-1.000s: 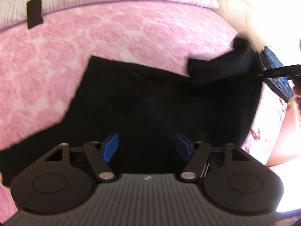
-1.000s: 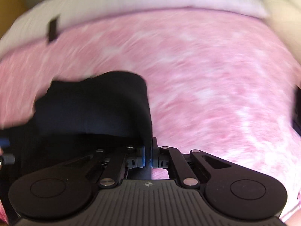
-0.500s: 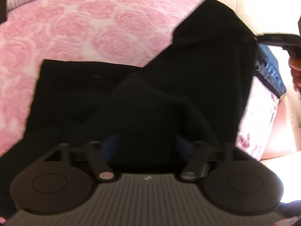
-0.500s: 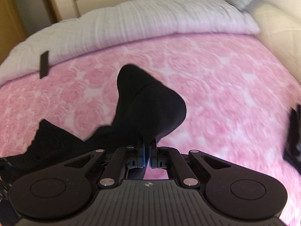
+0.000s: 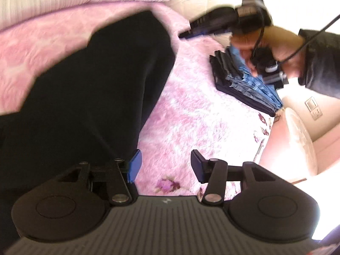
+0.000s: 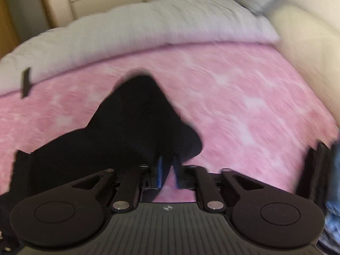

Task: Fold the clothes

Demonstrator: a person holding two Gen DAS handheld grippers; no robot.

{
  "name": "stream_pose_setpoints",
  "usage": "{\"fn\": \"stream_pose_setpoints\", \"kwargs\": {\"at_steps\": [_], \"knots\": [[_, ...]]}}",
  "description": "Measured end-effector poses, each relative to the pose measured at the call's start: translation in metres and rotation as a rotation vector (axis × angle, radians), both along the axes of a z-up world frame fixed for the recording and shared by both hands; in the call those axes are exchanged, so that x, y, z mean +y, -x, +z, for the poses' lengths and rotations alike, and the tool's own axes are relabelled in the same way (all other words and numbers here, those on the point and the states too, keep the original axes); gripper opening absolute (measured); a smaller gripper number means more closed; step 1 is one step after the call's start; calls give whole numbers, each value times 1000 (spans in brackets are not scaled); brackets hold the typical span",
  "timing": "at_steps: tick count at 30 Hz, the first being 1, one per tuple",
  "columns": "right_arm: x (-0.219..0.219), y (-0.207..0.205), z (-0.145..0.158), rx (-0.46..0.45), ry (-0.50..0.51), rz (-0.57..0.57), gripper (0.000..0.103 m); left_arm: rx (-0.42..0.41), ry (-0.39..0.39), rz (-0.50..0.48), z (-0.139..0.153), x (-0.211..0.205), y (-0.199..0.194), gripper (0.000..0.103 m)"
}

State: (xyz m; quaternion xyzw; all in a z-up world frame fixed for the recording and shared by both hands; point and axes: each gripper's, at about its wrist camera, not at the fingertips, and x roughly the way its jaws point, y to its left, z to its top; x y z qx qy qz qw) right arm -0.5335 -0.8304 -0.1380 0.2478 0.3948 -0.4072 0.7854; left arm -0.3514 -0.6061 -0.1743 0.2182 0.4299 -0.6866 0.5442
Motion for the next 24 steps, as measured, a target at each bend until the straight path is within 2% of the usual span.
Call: {"fn": "stream_pose_setpoints", "kwargs": {"at_steps": [2,3,5,7,9,12,13,14,15,16,20,22,24], "knots": [[6,15,-4,11,-8,-30,24,-28,22,-11,7,-1,2,55],[9,22,-5,16,-12,-45,26,-65,32,15,10,2,-12,58],[22,24,-11,-3,-55,-71,33,-150,32,71,9,6,-47,72],[36,18,-19,-28,-101,-80,39,-226,1,111,-2,5,-87,73],[51,4,-27,-44,-135,-54,48,-237,-62,102,-24,-6,-120,73],[71,-26,-34,-59,-183,4,52,-148,-160,-44,-59,-26,-140,57],[75,-36,-34,-65,-197,13,53,-118,-186,-101,-66,-29,-140,35],[79,-45,-35,-71,-212,22,54,-124,-177,-144,-62,-27,-133,7],[80,-54,-34,-76,-228,29,58,-131,-169,-187,-59,-25,-126,3],[80,-63,-33,-80,-243,30,64,-140,-155,-228,-53,-22,-117,2],[78,-91,-22,-113,-320,14,79,-158,18,-332,-6,0,-50,2],[75,-104,-20,-111,-365,26,88,-137,94,-390,12,11,-12,2],[73,-116,-20,-79,-405,57,88,-92,142,-463,20,22,26,2]]}}
